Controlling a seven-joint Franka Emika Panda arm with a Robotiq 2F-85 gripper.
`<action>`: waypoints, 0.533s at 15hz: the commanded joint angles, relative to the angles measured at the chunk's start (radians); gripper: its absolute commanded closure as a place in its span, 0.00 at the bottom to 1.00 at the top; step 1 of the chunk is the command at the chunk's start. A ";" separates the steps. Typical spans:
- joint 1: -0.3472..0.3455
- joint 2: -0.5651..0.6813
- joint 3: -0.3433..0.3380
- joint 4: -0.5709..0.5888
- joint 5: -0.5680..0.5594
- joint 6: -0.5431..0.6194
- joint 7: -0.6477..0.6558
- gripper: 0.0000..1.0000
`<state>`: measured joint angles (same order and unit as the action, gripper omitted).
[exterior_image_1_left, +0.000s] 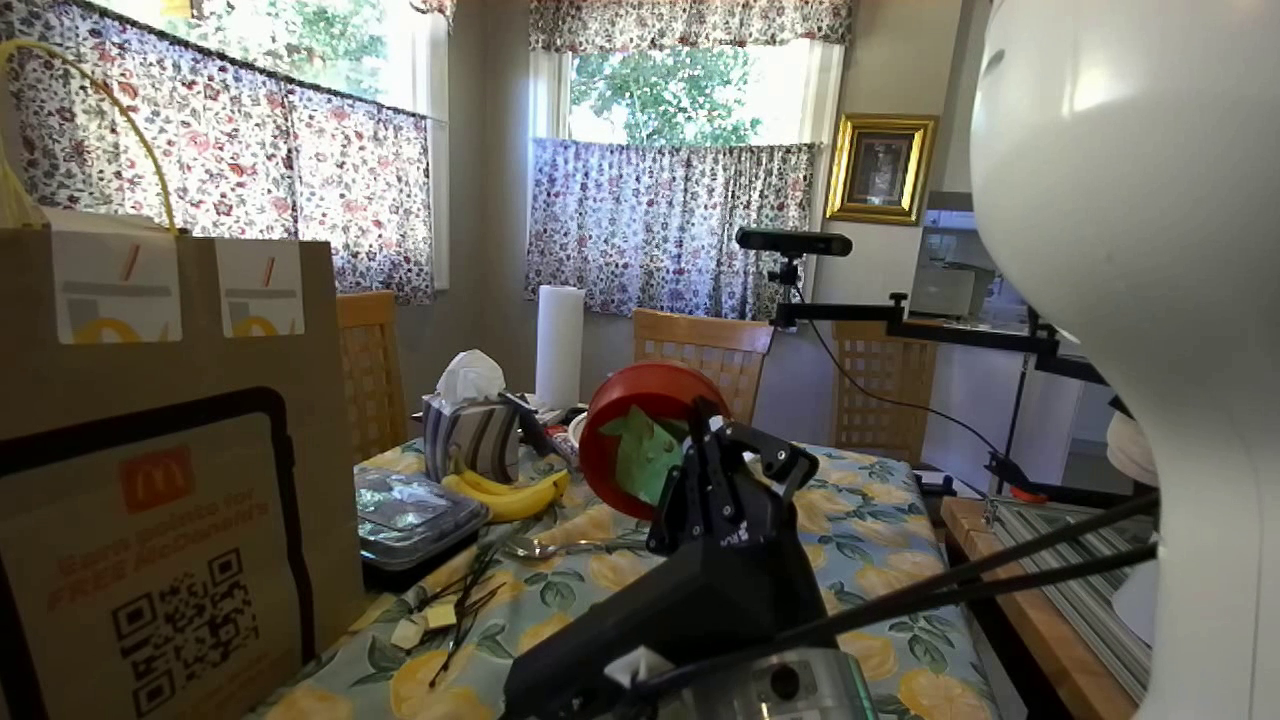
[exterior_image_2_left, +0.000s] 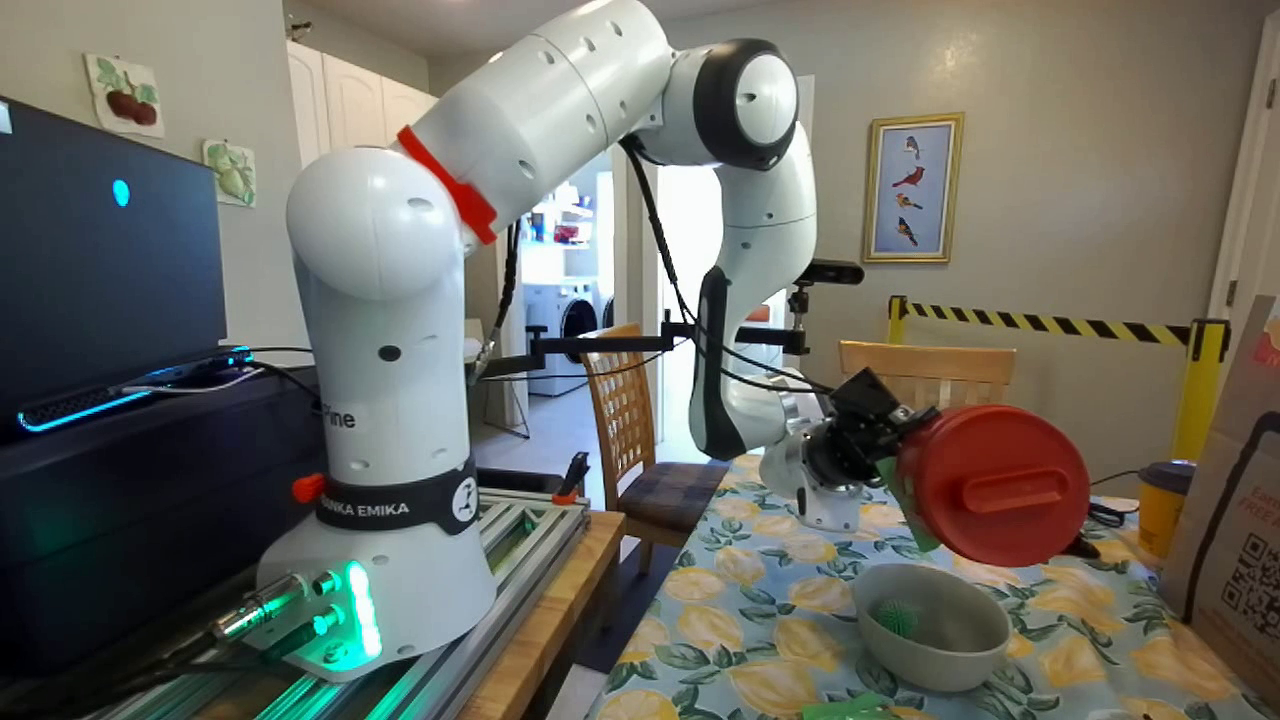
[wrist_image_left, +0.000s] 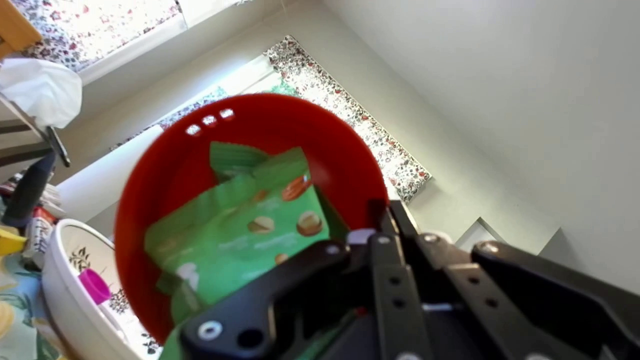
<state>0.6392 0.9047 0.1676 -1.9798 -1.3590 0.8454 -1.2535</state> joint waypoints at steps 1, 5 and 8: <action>0.051 -0.005 -0.051 -0.030 -0.058 -0.013 -0.020 0.99; -0.010 0.005 0.009 -0.003 -0.035 -0.017 0.006 0.97; -0.011 0.005 0.009 -0.003 -0.035 -0.017 0.006 0.97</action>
<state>0.6536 0.9049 0.1504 -1.9844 -1.3828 0.8462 -1.2523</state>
